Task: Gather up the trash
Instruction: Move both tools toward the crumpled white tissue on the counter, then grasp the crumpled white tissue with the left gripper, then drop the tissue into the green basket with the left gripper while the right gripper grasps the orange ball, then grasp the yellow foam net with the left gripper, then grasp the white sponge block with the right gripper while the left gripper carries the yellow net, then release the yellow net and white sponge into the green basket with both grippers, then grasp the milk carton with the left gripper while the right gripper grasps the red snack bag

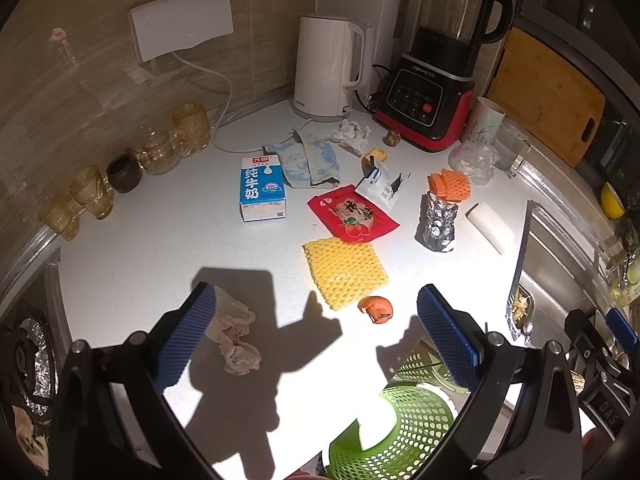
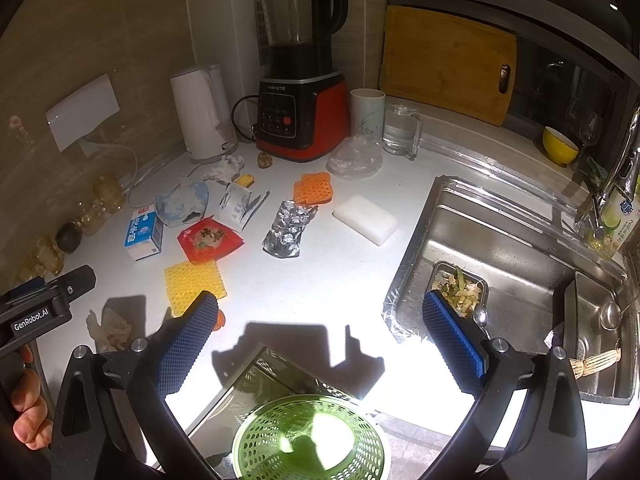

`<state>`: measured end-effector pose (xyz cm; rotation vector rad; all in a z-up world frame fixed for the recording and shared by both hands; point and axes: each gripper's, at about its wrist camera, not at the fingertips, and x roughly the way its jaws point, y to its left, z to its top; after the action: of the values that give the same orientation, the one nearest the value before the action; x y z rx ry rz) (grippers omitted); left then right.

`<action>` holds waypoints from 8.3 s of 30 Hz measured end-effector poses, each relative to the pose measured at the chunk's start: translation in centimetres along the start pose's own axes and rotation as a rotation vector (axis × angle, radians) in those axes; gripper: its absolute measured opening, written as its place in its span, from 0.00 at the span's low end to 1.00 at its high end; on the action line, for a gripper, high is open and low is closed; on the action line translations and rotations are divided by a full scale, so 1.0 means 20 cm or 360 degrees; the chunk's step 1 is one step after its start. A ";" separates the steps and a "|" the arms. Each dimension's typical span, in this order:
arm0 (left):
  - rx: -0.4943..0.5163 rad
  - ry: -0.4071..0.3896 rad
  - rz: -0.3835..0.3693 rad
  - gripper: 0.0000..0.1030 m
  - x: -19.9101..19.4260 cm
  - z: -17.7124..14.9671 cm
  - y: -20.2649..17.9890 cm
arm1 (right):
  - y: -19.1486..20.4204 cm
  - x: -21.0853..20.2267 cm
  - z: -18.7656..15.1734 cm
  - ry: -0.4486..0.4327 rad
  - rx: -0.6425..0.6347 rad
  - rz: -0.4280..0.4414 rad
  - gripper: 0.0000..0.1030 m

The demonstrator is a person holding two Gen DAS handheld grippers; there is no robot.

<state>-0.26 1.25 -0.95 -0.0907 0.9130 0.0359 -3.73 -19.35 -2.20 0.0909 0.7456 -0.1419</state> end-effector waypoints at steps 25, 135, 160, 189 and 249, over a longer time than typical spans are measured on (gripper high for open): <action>-0.0109 0.0157 0.0084 0.94 0.21 -0.08 0.28 | 0.21 0.17 -0.10 0.0132 -0.0092 0.0094 0.98; -0.0008 0.0369 -0.0137 0.45 1.06 0.00 -0.19 | -0.28 0.69 -0.19 0.0367 0.0038 0.0284 0.98; 0.0107 0.0292 -0.0315 0.24 0.63 -0.21 -0.23 | -0.39 1.54 0.37 0.0399 -0.0709 0.0311 0.69; 0.1006 0.0641 -0.0732 0.26 0.38 -0.83 -0.54 | -0.35 0.28 -0.80 0.0502 -0.0029 0.0314 0.63; 0.0082 0.0194 -0.0131 0.92 0.68 0.18 0.31 | 0.33 0.58 -0.17 0.0245 -0.0442 0.0482 0.98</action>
<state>10.44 7.70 -9.87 -0.0835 1.0308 -0.0705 3.43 -13.57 -12.35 -0.0508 0.8891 0.2598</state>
